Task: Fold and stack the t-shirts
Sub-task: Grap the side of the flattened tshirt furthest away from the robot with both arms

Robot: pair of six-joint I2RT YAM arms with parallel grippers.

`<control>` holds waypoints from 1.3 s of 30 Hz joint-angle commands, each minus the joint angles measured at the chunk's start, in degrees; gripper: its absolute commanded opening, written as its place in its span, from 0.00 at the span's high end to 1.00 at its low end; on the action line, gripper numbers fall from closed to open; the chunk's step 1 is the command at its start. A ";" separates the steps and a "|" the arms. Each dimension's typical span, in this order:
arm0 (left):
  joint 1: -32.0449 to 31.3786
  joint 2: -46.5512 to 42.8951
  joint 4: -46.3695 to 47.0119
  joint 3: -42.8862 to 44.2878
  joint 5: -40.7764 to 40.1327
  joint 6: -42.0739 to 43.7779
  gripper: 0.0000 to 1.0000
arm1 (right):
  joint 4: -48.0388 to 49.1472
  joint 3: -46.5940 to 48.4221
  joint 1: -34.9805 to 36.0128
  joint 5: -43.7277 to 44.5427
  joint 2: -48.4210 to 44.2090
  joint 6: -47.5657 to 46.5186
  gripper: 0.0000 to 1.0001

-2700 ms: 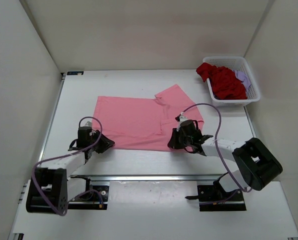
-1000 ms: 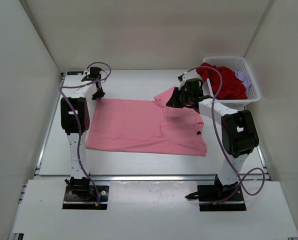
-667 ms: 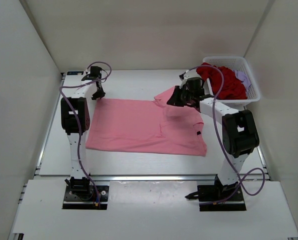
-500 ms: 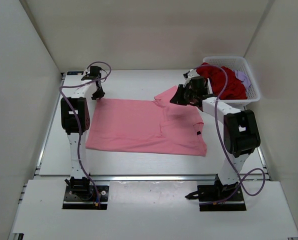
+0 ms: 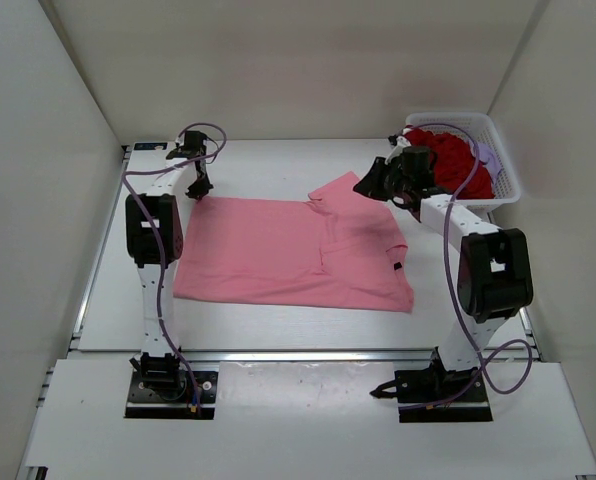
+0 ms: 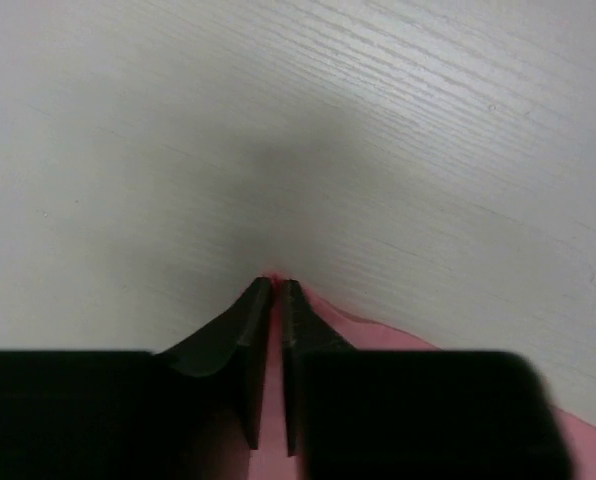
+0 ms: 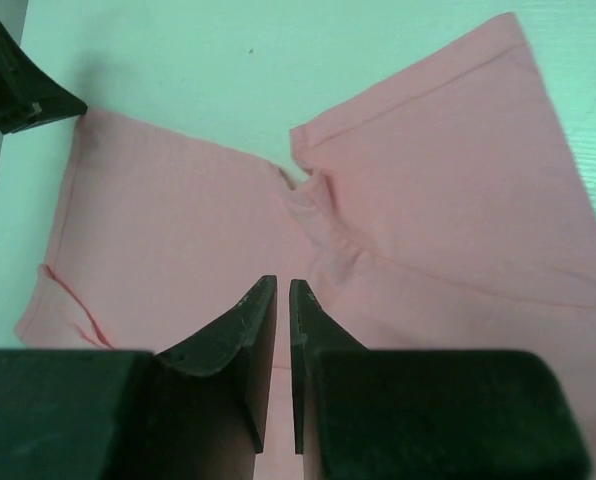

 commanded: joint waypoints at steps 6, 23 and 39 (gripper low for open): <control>2.85 -7.37 7.46 -10.01 6.84 -4.33 0.43 | 1.71 1.13 -0.03 -0.79 0.58 -0.50 0.90; -0.40 -1.03 -2.39 0.72 -0.28 -1.52 0.97 | 4.88 0.06 -2.66 -2.28 -0.13 1.44 0.90; 0.21 -15.46 9.75 -14.67 7.19 -3.36 1.00 | -29.82 55.90 -0.82 21.01 40.89 -15.08 0.63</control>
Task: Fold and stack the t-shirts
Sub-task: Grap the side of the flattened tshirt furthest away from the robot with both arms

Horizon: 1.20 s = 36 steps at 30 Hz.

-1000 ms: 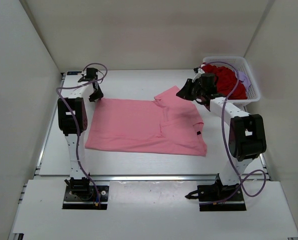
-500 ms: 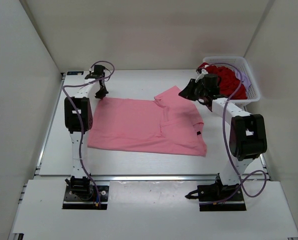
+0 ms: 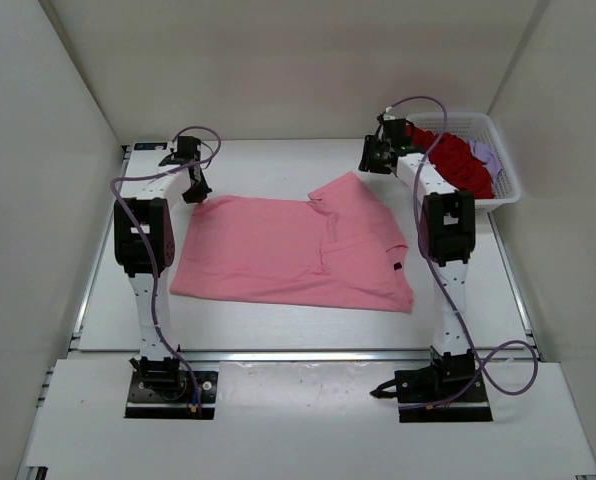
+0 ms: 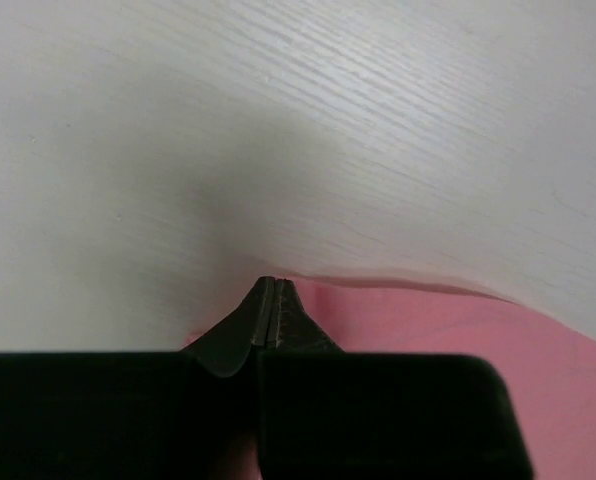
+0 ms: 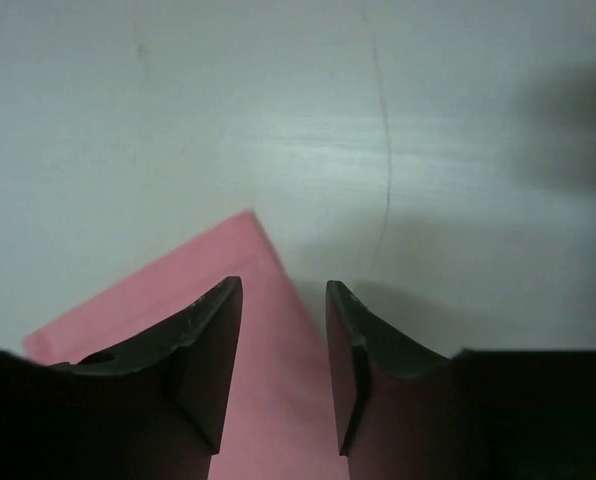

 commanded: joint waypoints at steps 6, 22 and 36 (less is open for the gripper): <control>-0.05 -7.01 4.73 -2.07 5.11 -1.84 1.00 | -21.40 36.10 1.64 2.19 20.26 -4.56 0.55; -1.02 -8.59 5.70 -2.51 5.63 -1.75 1.00 | -21.12 35.19 3.57 -1.15 20.70 -3.94 0.81; 1.53 -14.38 10.09 -9.62 11.97 -4.65 1.00 | -37.36 34.78 2.95 -4.67 4.55 -6.31 1.00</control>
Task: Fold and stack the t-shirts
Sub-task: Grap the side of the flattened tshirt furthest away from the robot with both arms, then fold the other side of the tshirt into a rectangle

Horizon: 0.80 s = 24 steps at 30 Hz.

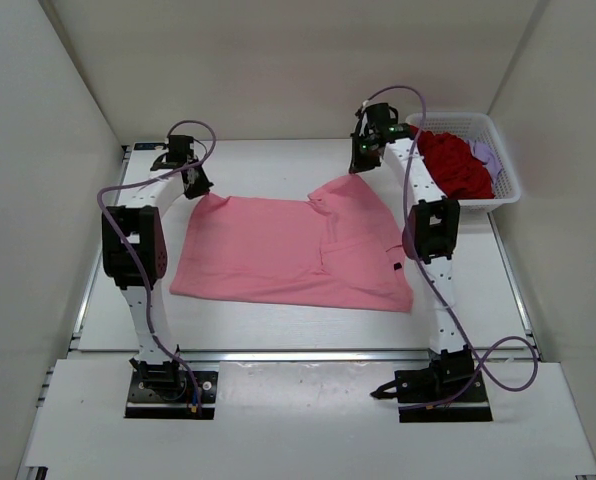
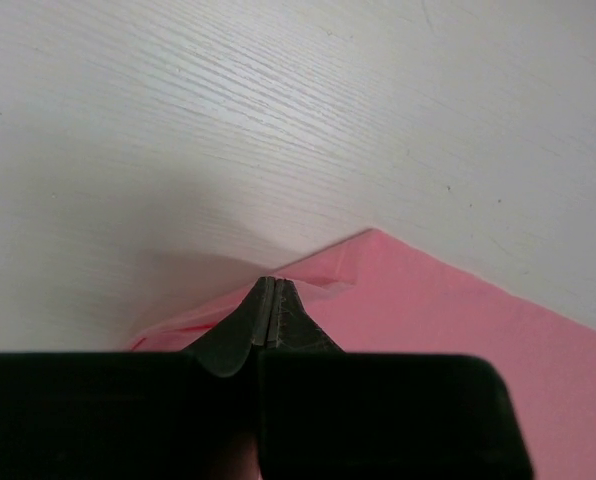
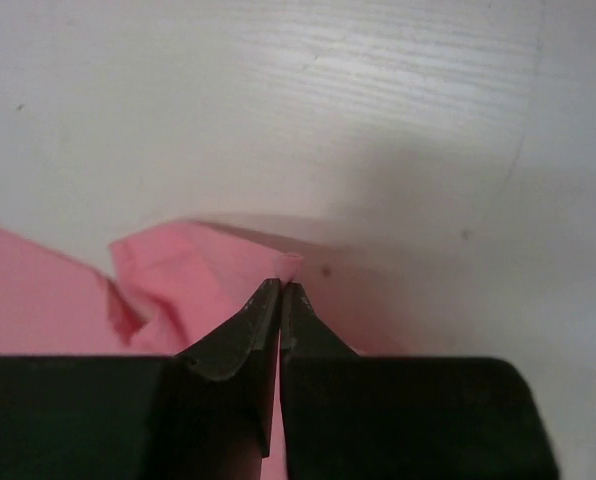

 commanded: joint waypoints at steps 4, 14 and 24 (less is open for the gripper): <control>1.36 -7.09 2.51 -2.84 4.63 -1.20 1.00 | -8.85 -14.64 0.66 -0.21 -21.78 -2.12 1.00; 1.62 -9.38 3.30 -5.21 7.71 -2.52 1.00 | 18.57 -67.95 0.67 0.42 -53.37 1.22 1.00; 5.31 -17.91 6.82 -17.78 8.76 -5.24 1.00 | 26.39 -86.76 3.30 2.26 -68.30 6.84 1.00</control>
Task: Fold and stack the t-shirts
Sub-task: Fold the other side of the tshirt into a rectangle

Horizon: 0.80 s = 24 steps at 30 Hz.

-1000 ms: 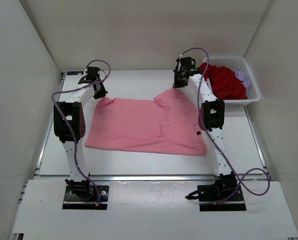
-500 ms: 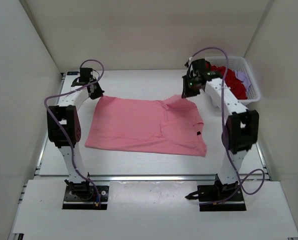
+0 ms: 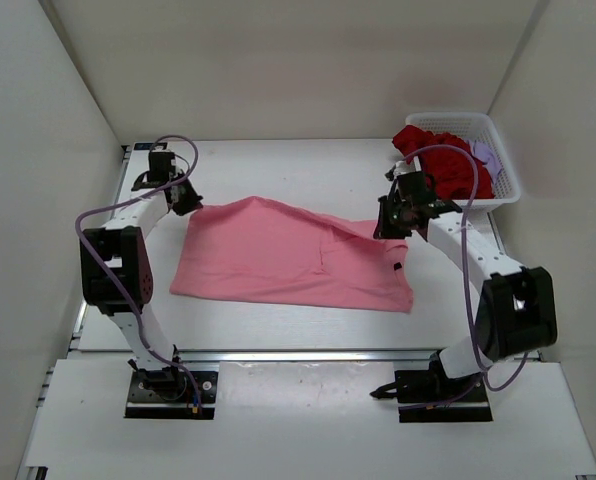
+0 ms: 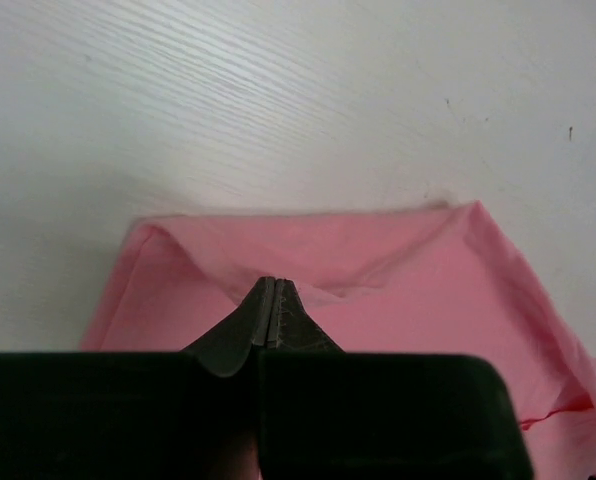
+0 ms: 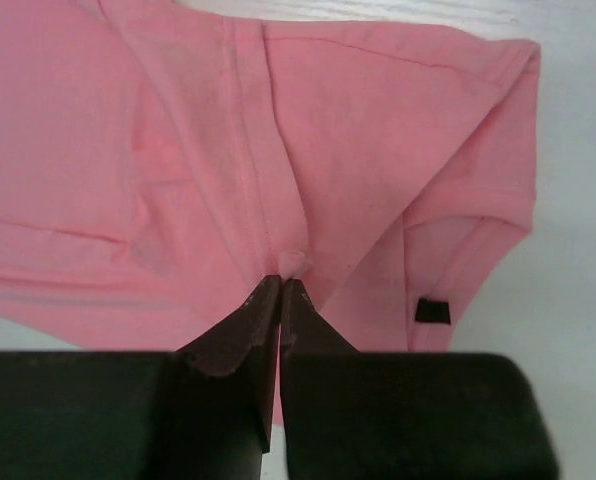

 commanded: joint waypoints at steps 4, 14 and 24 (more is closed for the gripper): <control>2.96 -5.32 0.34 0.80 0.85 -0.30 1.00 | 6.20 -8.83 1.62 2.73 -12.47 3.04 1.00; 3.22 -8.22 -0.10 -2.53 -0.64 1.28 1.00 | 5.06 -22.47 -0.84 2.21 -23.73 5.07 0.97; 4.54 -11.12 -0.28 -8.85 -3.72 2.69 0.98 | 2.34 -30.64 -4.79 0.45 -31.29 7.35 0.90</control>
